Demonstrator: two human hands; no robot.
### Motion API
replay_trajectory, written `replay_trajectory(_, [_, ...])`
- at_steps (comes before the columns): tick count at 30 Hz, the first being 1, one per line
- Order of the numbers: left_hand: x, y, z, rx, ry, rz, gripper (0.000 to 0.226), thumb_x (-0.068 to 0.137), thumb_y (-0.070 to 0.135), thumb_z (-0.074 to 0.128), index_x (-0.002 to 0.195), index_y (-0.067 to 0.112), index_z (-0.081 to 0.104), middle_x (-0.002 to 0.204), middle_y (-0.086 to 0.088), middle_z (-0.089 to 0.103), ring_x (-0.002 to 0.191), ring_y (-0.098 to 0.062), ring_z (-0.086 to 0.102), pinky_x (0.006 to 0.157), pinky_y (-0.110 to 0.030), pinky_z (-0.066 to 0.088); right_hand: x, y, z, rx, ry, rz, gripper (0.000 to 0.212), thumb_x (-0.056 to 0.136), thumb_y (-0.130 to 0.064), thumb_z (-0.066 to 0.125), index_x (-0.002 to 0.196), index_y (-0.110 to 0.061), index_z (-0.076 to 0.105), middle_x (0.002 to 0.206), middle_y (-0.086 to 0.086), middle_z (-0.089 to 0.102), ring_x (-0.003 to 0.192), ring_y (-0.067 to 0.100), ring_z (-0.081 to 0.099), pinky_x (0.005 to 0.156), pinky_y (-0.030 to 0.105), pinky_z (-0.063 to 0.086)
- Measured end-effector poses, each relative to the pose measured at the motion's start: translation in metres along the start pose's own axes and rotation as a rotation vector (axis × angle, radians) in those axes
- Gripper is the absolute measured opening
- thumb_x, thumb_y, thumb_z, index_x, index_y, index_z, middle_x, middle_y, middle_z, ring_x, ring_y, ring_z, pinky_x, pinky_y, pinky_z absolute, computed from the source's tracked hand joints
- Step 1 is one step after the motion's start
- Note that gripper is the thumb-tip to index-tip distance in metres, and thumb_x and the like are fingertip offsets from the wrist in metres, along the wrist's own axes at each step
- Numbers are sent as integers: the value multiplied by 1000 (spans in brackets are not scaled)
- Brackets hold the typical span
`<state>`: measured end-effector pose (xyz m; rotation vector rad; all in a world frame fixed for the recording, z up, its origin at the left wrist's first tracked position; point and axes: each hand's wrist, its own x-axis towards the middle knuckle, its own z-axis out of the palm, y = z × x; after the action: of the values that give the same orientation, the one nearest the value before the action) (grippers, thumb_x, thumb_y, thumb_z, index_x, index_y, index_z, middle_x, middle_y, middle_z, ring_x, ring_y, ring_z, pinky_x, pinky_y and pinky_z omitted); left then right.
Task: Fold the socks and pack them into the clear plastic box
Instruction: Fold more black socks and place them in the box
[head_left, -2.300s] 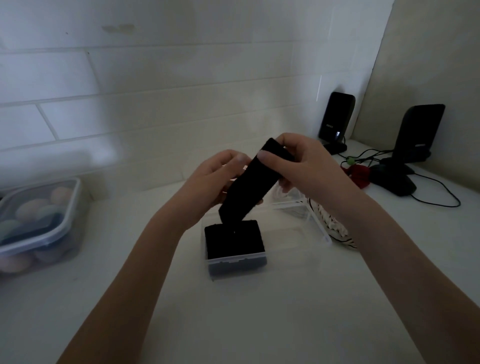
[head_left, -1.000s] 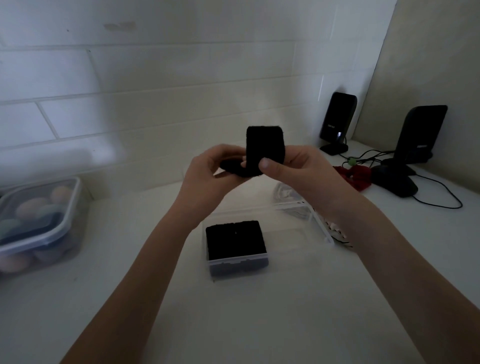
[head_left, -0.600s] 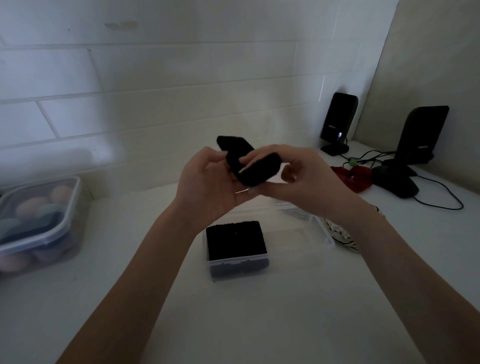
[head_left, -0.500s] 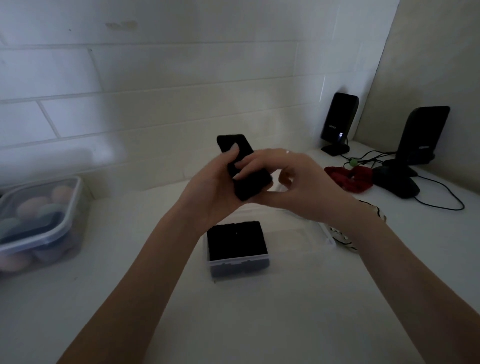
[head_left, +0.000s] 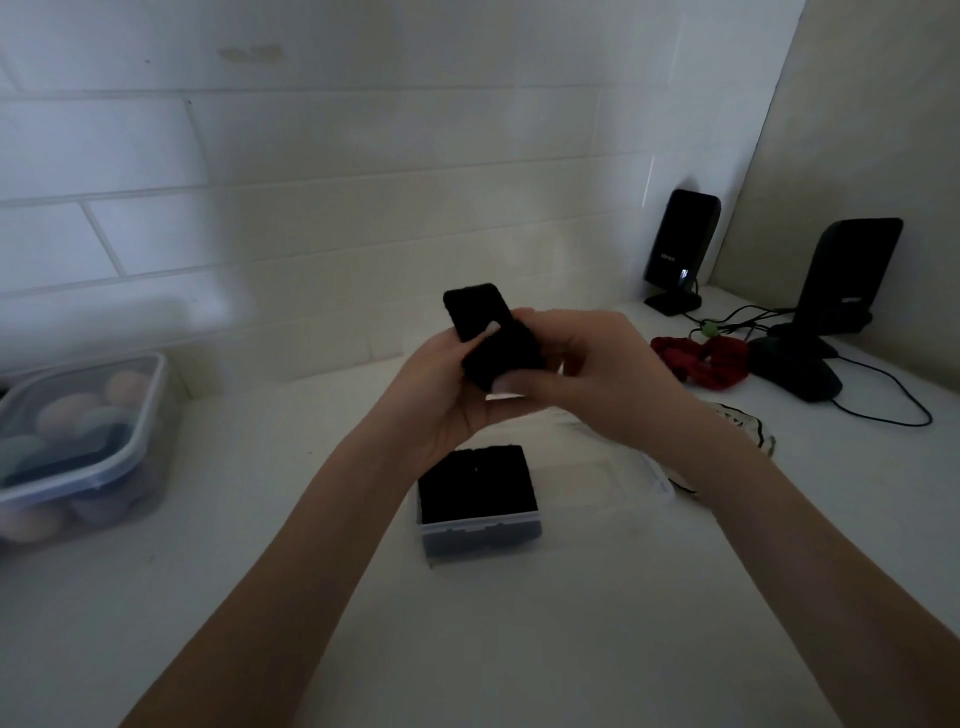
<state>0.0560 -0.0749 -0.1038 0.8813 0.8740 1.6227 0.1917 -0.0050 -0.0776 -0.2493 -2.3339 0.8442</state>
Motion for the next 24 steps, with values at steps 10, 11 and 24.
replay_trajectory(10, [1, -2, 0, 20, -40, 64, 33, 95, -1, 34, 109, 9, 63, 103, -9, 73, 100, -21, 68, 78, -33, 57, 3, -3, 5, 367, 176, 343, 29, 84, -19, 67, 104, 1, 63, 59, 5, 64, 35, 2, 48, 36, 16, 35])
replay_trajectory(11, [1, -2, -1, 24, -46, 64, 35, 94, -3, 33, 111, 9, 62, 105, -10, 73, 102, -22, 68, 80, -34, 57, 3, -3, 5, 368, 185, 362, 31, 83, -20, 68, 104, 2, 63, 53, 0, 61, 31, 0, 42, 33, 15, 31])
replay_trajectory(24, [3, -3, 0, 185, -58, -35, 52, 74, 3, 39, 125, 1, 46, 107, -9, 65, 83, -18, 71, 85, -38, 55, 2, -6, 1, 325, 171, 423, 27, 75, -21, 76, 89, -1, 64, 60, 3, 72, 43, 1, 62, 36, 7, 36])
